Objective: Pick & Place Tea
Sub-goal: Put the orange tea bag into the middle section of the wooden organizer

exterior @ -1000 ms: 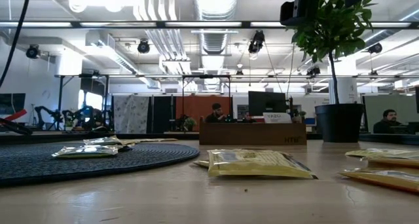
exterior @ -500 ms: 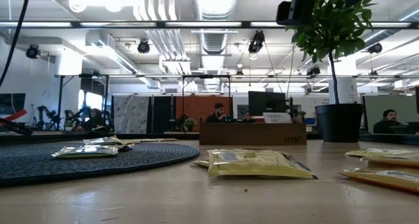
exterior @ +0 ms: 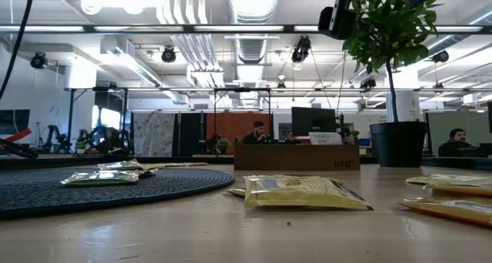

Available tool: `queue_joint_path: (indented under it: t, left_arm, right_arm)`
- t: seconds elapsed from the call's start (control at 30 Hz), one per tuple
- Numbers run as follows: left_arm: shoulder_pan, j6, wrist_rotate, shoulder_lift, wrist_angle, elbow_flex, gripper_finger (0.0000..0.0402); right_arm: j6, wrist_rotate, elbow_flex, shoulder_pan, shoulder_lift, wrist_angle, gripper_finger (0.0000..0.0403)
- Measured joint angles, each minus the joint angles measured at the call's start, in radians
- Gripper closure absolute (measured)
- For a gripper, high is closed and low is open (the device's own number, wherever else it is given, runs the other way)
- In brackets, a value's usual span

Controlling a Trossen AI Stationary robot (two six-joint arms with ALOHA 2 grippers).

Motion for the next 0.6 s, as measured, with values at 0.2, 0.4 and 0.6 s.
queue_joint_path:
  t: [0.2, 0.4, 0.6]
  left_arm:
    - [0.013, -0.753, 0.138, -0.137, -0.260, -0.001, 0.0353]
    - [0.173, -1.191, 0.742, -0.264, -0.536, -0.030, 0.0353]
    - [0.279, -1.182, 1.047, -0.270, -0.544, -0.051, 0.0330]
  right_arm:
    - [-0.056, 0.105, 0.000, 0.000, 0.000, -0.037, 0.0394]
    - [-0.069, 0.118, 0.000, 0.001, 0.000, -0.101, 0.0394]
    - [-0.088, 0.117, 0.000, 0.008, 0.000, -0.136, 0.0394]
